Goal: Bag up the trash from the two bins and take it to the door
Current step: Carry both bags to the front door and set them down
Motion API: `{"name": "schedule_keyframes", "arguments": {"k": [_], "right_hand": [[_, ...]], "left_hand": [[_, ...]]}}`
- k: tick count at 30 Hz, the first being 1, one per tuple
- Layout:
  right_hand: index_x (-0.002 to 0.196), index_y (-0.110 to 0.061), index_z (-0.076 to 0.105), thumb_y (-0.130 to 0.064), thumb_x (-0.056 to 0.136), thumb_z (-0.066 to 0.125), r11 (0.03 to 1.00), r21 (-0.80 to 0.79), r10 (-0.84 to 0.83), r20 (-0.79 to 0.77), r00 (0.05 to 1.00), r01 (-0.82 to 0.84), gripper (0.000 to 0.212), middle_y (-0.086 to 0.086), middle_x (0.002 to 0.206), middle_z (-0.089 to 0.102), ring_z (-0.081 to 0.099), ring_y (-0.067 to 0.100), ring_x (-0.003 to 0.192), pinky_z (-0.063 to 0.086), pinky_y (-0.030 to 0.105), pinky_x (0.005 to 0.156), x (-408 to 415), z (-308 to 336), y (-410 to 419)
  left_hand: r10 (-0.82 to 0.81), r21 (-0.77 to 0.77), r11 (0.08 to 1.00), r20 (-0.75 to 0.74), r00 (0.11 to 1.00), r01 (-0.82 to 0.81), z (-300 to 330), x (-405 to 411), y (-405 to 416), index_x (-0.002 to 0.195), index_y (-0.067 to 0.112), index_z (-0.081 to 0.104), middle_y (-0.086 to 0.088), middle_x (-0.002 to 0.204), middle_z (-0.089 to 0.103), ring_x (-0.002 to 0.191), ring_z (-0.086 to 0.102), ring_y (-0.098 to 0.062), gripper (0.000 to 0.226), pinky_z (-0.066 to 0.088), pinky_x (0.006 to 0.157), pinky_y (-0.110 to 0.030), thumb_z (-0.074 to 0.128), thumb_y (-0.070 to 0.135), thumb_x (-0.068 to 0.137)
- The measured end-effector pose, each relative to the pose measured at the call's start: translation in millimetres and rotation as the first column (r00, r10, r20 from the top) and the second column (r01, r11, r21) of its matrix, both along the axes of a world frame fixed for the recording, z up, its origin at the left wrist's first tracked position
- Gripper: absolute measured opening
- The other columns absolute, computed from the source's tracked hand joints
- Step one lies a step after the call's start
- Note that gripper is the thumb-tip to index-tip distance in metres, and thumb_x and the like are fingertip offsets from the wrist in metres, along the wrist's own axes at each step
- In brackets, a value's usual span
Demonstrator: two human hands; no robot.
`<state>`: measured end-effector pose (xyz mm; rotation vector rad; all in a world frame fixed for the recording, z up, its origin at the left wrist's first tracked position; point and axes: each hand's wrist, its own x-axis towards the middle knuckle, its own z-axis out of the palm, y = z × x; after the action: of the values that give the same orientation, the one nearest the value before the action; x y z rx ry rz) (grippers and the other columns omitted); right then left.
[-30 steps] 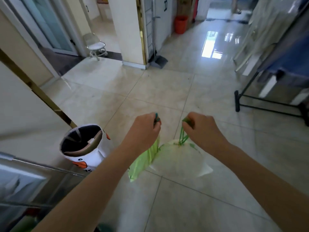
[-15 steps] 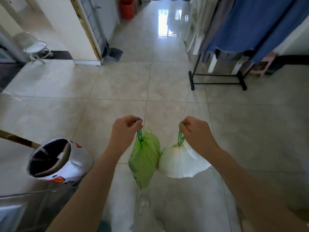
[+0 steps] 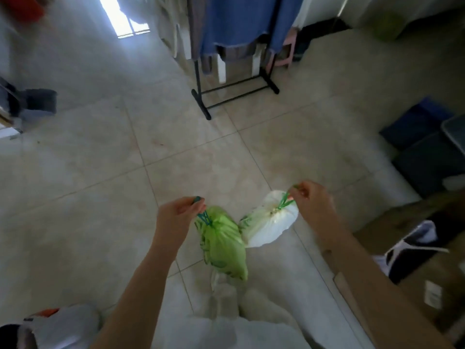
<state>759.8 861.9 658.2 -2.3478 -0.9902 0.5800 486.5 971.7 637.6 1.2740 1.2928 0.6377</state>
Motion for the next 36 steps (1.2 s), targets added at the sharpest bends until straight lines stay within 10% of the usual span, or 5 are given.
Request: {"name": "schedule_keyframes", "arguments": {"k": [7,18,31,36], "right_hand": [[0.080,-0.022,0.059,-0.025,0.088,0.060,0.987,0.018,-0.162,-0.019,0.987,0.162,0.009,-0.020,0.065,0.051,0.049,0.007,0.065,0.033,0.022,0.066,52,-1,31],[0.087,-0.017,0.068,-0.016,0.086,0.061,0.959,0.072,-0.266,-0.097,0.959,0.273,0.007,-0.015,0.070,0.059,0.050,-0.008,0.064,0.035,-0.003,0.055,197,-3,134],[0.076,-0.020,0.065,-0.016,0.089,0.056,0.915,0.048,-0.397,-0.084,0.914,0.402,0.016,-0.023,0.062,0.059,0.053,-0.011,0.058,0.035,-0.002,0.058,385,-7,249],[0.085,-0.011,0.067,-0.015,0.091,0.054,0.895,0.020,-0.446,0.031,0.895,0.446,0.015,-0.002,0.074,0.068,0.055,0.008,0.061,0.035,0.006,0.056,466,-9,300]], "left_hand": [[-0.146,0.029,0.989,-0.043,0.988,0.147,-4,73,71,0.067,0.034,0.075,0.006,0.066,0.074,0.072,0.070,-0.018,0.013,0.058,0.080,-0.052,0.068,0.045,0.070],[-0.071,-0.036,0.996,0.173,0.982,0.078,28,247,224,0.078,0.018,0.077,0.001,0.072,0.075,0.083,0.070,-0.022,0.013,0.054,0.089,-0.037,0.068,0.012,0.084],[-0.289,0.069,0.956,0.066,0.955,0.284,18,477,392,0.081,0.013,0.075,-0.001,0.079,0.073,0.074,0.069,-0.004,0.014,0.054,0.068,-0.017,0.064,0.013,0.089],[-0.432,0.088,0.899,0.029,0.901,0.429,7,571,471,0.073,0.032,0.076,0.007,0.075,0.076,0.077,0.071,-0.009,0.015,0.055,0.082,-0.036,0.069,0.023,0.083]]}}
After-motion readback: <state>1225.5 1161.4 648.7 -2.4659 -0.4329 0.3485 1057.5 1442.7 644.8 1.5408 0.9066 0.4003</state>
